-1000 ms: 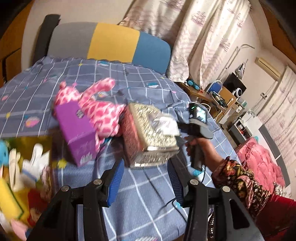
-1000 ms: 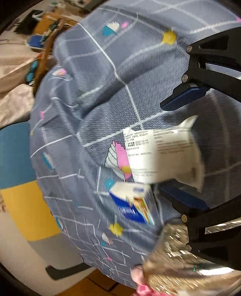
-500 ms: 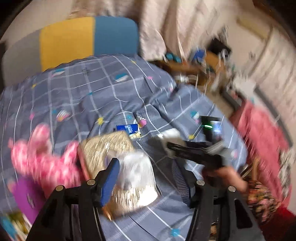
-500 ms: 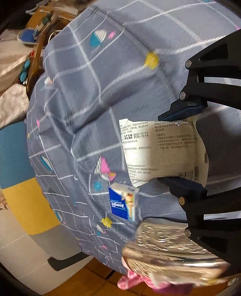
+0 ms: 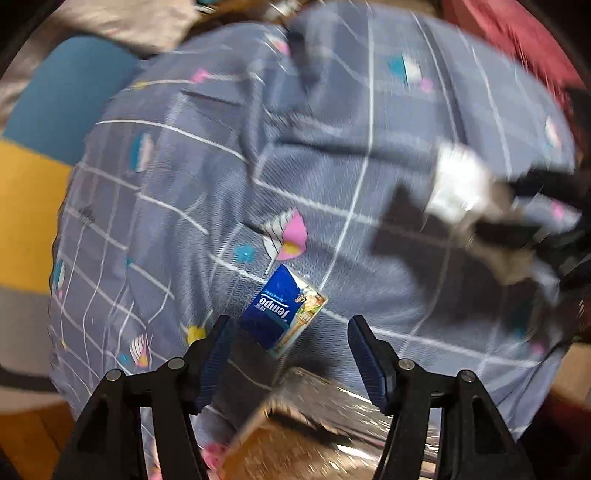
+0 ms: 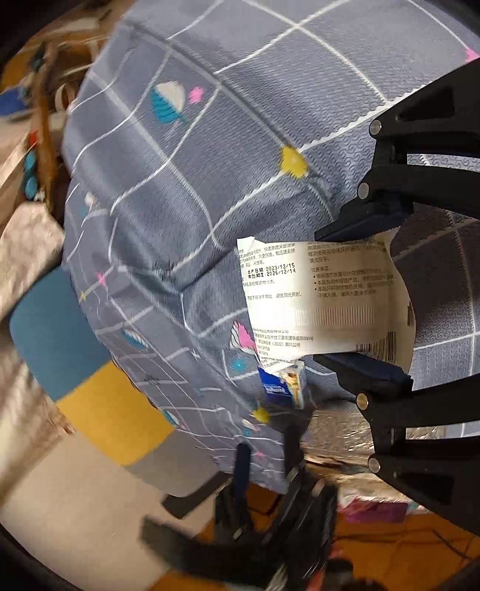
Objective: Organize soft objects
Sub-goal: 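Grasp the blue Tempo tissue pack with the left tool while the right tool holds the packet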
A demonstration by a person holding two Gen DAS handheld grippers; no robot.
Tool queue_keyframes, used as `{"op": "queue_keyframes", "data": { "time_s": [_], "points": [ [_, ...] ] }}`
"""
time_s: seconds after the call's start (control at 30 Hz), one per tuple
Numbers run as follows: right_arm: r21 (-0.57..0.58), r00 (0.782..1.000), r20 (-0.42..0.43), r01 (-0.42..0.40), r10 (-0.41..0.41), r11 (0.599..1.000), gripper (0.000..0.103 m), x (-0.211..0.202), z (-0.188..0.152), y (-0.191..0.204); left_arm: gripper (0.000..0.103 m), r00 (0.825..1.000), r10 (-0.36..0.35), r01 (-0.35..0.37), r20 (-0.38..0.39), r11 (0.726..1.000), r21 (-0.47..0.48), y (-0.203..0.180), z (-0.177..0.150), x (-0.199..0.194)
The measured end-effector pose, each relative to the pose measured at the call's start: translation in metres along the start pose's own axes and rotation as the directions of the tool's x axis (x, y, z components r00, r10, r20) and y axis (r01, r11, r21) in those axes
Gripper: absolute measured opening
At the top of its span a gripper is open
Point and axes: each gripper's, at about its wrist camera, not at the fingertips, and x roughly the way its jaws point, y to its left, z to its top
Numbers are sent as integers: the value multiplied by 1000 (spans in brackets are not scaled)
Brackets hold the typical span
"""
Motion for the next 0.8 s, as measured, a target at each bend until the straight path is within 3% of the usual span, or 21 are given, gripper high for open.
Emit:
{"op": "queue_keyframes", "data": {
  "time_s": [0.13,0.2,0.4,0.53,0.67,0.8],
  "points": [
    [34,1000,-8,9,-9,999,57,-1,1,-6,65,996,28,-20,-88,996,92,-5,6,38],
    [43,1000,-19,-9,10,999,57,0,1,-6,65,990,75,-60,-118,990,129,-6,7,53],
    [35,1000,-18,6,-5,999,58,3,1,-2,67,985,72,-53,-157,991,126,10,7,75],
    [49,1000,-27,8,-7,999,58,7,2,-6,79,984,90,-67,-153,987,148,14,8,83],
    [65,999,-48,3,1,998,58,12,1,-9,82,985,55,-34,-166,992,122,21,13,94],
    [65,999,-51,2,2,998,58,15,2,-10,82,971,112,-66,-211,975,211,10,6,115]
  ]
}}
